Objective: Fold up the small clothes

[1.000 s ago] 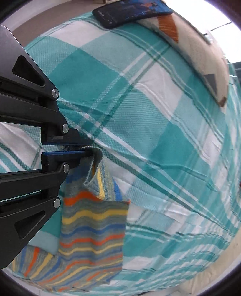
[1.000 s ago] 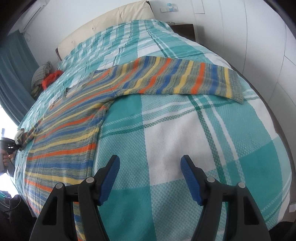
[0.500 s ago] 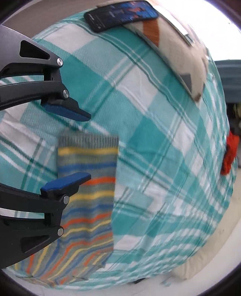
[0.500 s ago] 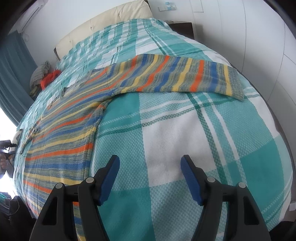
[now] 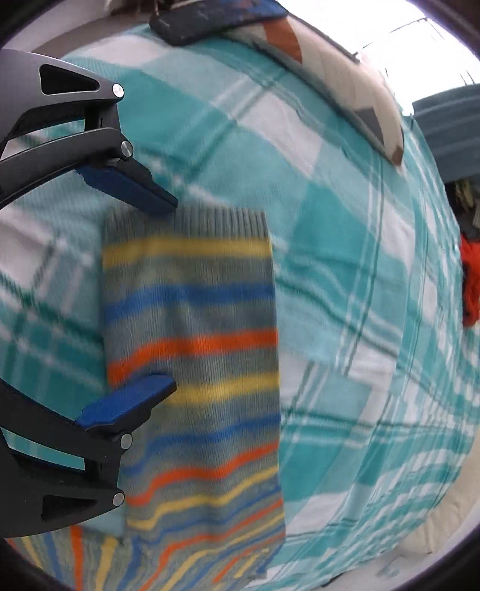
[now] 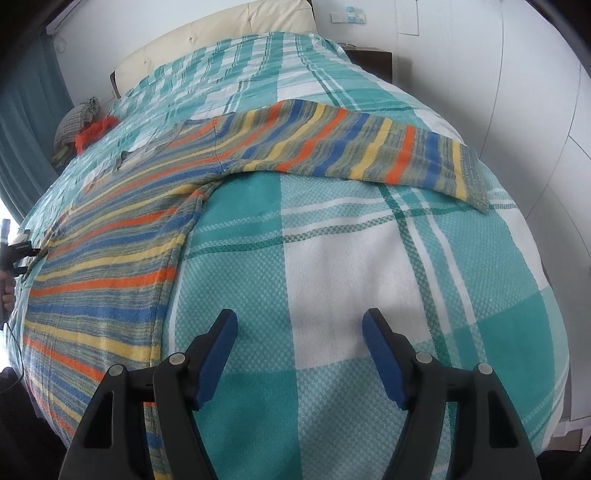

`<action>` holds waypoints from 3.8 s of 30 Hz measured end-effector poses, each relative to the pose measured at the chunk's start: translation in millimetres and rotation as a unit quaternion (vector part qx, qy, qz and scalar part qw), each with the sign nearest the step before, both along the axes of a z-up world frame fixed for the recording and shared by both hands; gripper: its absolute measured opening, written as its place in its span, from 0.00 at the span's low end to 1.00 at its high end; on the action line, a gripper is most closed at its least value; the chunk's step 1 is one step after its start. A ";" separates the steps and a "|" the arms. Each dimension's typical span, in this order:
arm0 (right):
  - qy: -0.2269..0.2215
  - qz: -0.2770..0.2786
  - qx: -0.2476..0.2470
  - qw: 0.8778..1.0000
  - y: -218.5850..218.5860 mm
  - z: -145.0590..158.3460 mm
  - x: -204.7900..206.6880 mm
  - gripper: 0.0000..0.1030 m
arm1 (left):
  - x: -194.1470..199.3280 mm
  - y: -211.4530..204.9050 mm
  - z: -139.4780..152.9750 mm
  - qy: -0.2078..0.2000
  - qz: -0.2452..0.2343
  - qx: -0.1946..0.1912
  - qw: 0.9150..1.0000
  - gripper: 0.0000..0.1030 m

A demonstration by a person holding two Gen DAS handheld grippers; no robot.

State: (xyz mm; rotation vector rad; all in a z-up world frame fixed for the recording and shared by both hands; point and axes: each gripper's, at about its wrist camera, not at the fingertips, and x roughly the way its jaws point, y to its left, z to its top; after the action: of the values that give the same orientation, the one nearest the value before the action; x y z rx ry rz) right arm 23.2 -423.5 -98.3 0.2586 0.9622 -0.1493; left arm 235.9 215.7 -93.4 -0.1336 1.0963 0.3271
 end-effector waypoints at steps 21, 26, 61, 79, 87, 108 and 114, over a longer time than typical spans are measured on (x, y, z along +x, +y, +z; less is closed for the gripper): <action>-0.013 -0.141 -0.034 0.989 -9.3 -14.1 2.9 0.91 | -65.2 -48.3 -19.1 -0.101 -0.121 -0.031 0.987 1.00; -0.016 -0.133 -0.064 0.989 0.9 -22.4 6.3 0.99 | -64.8 -52.3 -20.4 -0.095 -0.120 -0.017 0.988 1.00; -0.047 -0.136 -0.057 0.988 -0.3 -24.8 -3.0 1.00 | -62.8 -53.2 -20.7 -0.095 -0.117 -0.011 0.988 1.00; -0.069 -0.128 -0.034 0.989 -5.5 -21.9 -9.7 1.00 | -83.3 -63.6 -14.4 -0.061 -0.076 0.016 0.995 1.00; -0.073 -0.109 0.035 0.991 -17.7 -0.9 -19.9 1.00 | -125.6 -71.8 -2.9 -0.058 -0.084 -0.039 0.994 1.00; -0.022 -0.186 0.307 0.933 -235.7 -20.4 81.7 0.27 | -141.1 -73.9 -18.3 -0.107 -0.064 -0.003 0.992 1.00; 0.010 -0.204 0.204 0.957 -231.1 -11.6 72.5 0.02 | -141.1 -74.3 -20.1 -0.109 -0.059 0.001 0.992 1.00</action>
State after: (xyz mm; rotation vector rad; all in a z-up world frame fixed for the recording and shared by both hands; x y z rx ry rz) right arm 95.7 -654.6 -109.9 0.8392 0.9453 -0.3318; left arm 94.9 141.4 -113.4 -0.0994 0.8824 0.2014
